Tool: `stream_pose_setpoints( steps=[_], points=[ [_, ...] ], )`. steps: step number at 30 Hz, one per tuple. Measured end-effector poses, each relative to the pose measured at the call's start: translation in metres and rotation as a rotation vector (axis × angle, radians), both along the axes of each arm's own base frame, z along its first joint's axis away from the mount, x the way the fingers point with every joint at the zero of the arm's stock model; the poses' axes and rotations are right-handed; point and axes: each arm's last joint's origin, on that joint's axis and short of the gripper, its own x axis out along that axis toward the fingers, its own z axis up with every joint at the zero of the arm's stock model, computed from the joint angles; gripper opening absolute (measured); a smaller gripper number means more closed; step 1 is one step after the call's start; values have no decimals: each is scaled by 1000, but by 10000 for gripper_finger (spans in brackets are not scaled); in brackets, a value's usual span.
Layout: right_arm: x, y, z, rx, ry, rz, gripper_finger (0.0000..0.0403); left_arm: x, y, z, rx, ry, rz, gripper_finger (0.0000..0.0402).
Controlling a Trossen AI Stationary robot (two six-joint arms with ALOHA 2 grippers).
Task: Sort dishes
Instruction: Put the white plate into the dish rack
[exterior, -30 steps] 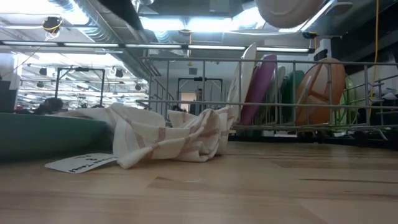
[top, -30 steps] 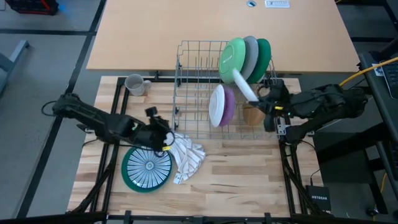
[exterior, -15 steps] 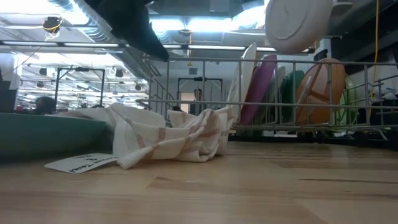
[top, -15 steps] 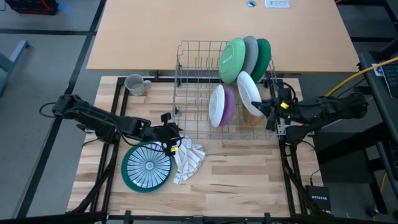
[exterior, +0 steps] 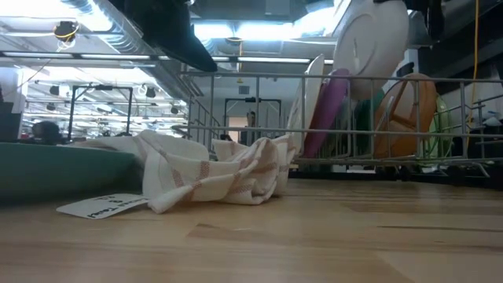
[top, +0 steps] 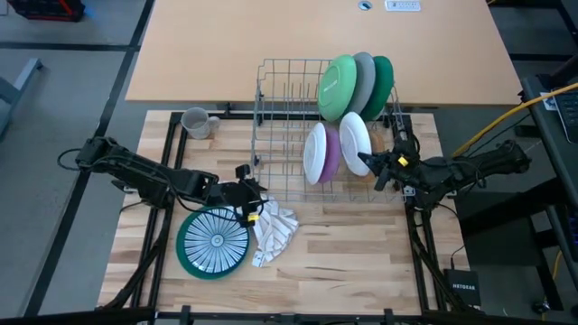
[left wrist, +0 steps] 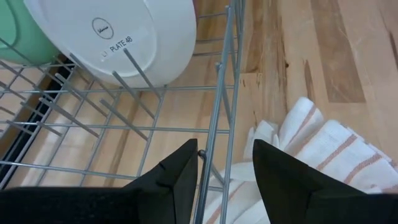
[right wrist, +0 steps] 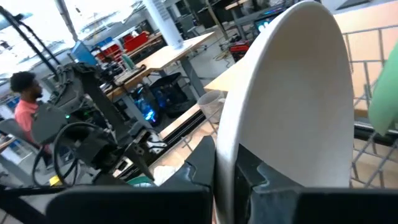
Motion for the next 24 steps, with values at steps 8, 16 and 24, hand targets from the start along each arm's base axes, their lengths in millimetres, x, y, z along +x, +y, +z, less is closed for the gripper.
stream_pose_setpoints(
  steps=[8,16,24],
  points=[
    [5,1,-13,37,-13,-45,18,0,0,0,5,3,-3,143],
    [8,2,-33,69,-48,-64,18,0,0,0,5,3,-3,143],
    [8,0,-52,108,-58,-155,18,0,0,0,5,3,-3,143]
  ],
)
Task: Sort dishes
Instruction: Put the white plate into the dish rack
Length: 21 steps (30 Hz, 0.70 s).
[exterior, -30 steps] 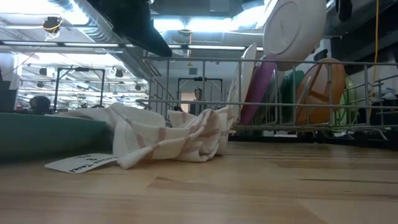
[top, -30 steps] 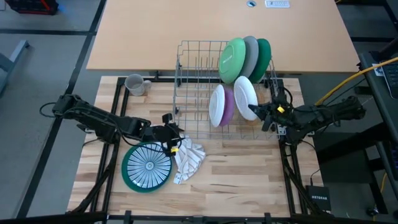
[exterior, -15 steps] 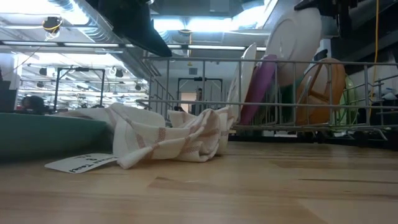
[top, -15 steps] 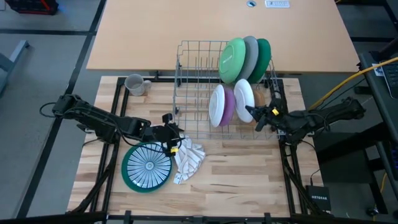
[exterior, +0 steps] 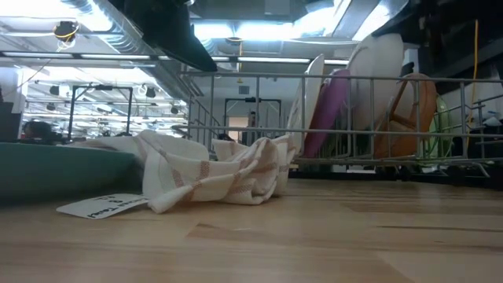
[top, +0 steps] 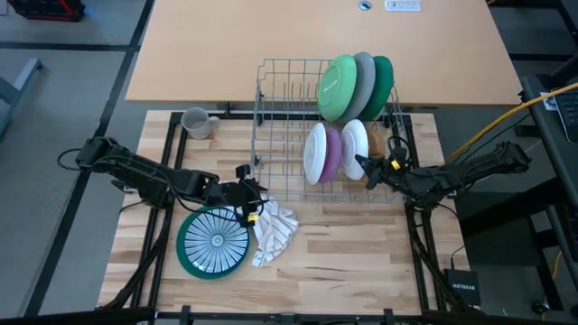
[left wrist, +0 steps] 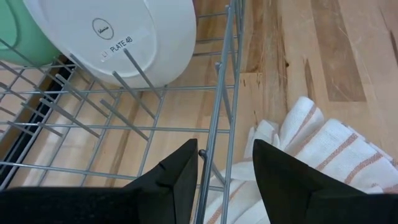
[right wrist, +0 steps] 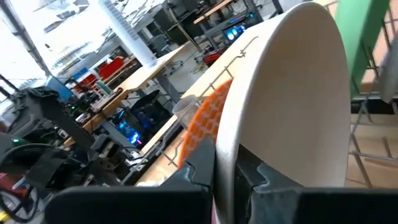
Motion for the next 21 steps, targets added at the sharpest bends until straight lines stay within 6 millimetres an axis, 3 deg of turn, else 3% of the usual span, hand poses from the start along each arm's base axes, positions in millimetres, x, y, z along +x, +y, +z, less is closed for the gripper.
stream_pose_setpoints(
  steps=[16,21],
  points=[
    [10,4,-18,-11,105,15,19,0,0,0,0,0,0,143],
    [17,6,-26,-37,174,13,38,0,0,0,0,0,0,143]
  ],
)
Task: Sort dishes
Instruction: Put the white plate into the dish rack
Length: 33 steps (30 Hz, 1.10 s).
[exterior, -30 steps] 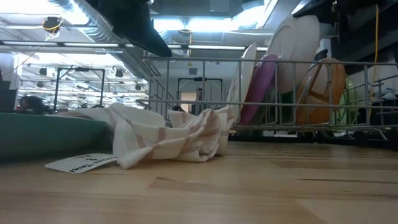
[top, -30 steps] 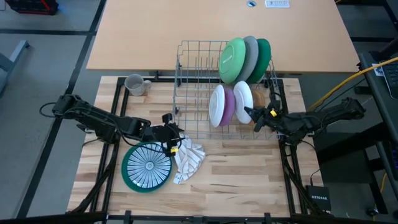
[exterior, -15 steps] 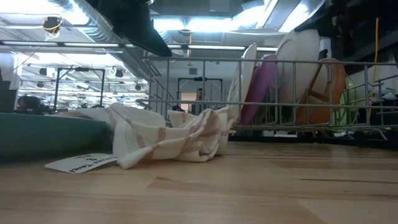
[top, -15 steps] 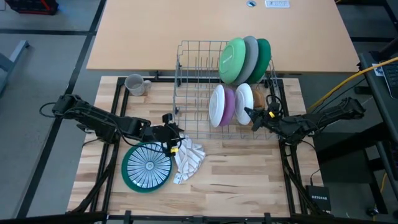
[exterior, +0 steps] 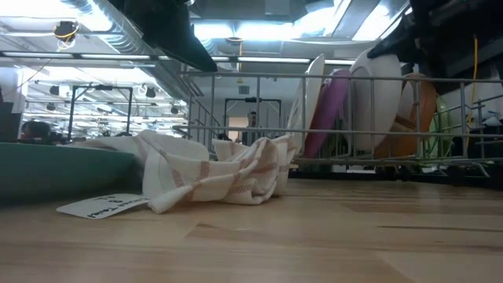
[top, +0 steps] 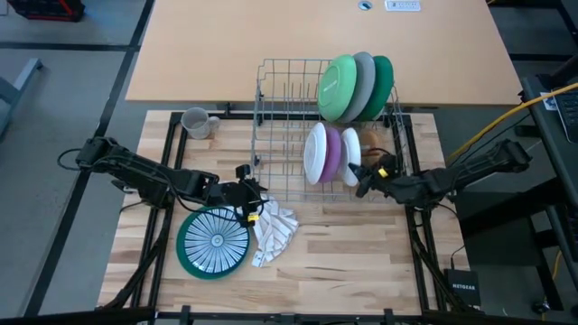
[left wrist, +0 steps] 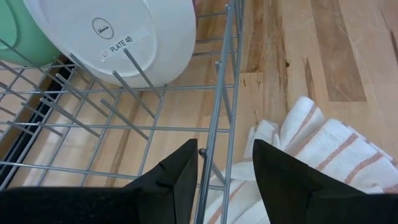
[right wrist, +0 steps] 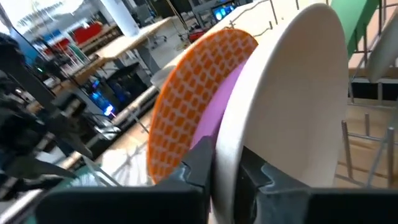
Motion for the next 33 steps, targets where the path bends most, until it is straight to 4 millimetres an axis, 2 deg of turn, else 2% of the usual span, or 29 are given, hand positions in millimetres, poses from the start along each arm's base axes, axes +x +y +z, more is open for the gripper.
stream_pose_setpoints(
  steps=[17,24,33],
  points=[
    [4,1,-5,-26,40,-6,140,0,0,0,0,0,0,143],
    [-4,0,4,-66,38,65,144,0,0,0,-3,0,3,143],
    [-24,-7,21,-87,-36,117,141,0,0,0,-5,0,5,143]
  ],
)
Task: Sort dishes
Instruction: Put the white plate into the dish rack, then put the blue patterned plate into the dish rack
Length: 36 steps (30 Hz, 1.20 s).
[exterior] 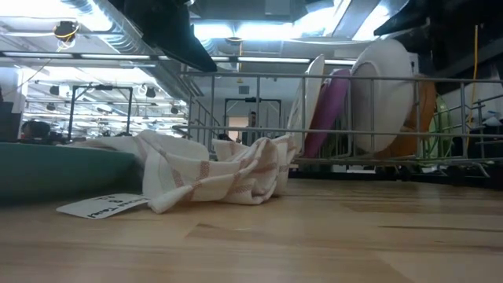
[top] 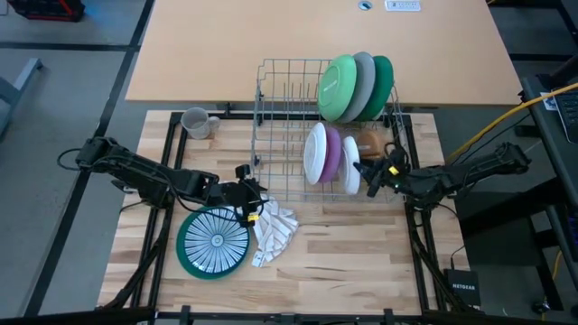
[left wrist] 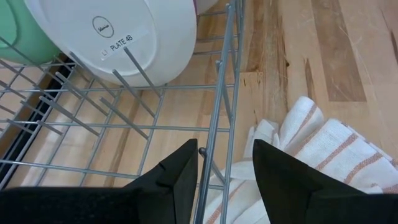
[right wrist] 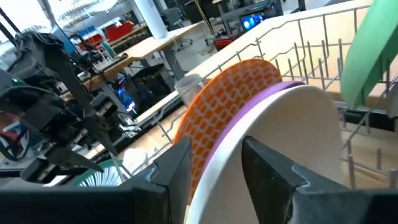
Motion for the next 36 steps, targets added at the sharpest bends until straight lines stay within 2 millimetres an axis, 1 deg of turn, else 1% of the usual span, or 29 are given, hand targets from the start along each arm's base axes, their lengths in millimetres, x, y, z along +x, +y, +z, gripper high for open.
stream_pose_setpoints(
  steps=[7,20,25,29,31,36],
  points=[
    [-7,-3,-8,-46,96,-51,140,0,0,0,0,0,0,143],
    [0,-4,-15,-120,158,-203,140,0,0,0,0,0,0,143],
    [1,-3,-16,-125,168,-201,140,0,0,0,0,0,-1,143],
    [1,-3,-16,-115,170,-165,140,0,0,0,0,0,0,143],
    [0,-3,-11,-129,177,-140,140,0,0,0,0,1,-1,143],
    [-3,-4,19,-208,167,-106,140,0,-2,0,0,1,-8,143]
  ],
)
